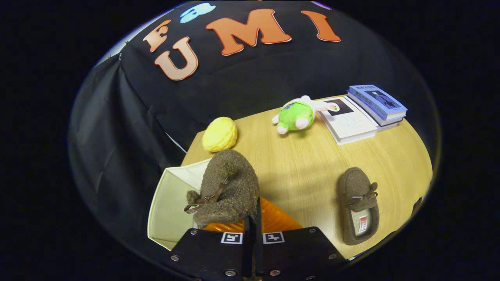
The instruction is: Open the storage box then place both shoes into the box .Put the left shoe in first, then the right shoe, with the right side of both shoes facing outward in a uniform manner.
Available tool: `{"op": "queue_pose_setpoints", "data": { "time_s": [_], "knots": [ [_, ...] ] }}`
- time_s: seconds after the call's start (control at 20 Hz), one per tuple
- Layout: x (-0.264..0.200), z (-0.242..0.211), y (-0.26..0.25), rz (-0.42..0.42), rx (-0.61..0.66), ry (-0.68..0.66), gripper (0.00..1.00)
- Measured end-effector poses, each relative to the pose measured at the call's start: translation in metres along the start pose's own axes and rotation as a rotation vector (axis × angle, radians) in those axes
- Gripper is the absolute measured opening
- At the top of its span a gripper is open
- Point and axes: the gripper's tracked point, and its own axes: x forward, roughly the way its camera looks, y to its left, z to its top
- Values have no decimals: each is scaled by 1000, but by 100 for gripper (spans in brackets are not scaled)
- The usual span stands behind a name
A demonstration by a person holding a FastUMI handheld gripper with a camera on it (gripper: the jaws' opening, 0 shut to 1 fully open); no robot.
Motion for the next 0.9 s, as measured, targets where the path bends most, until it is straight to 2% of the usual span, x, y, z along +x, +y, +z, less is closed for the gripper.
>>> {"op": "queue_pose_setpoints", "data": {
  "time_s": [0.4, 0.6, 0.9],
  "knots": [
    [-10, 13, 68, 67, -31, 15, 4],
    [9, -4, 99, 88, -35, 71, 4],
    [57, -43, 128, 49, -41, 161, 4]
  ]
}}
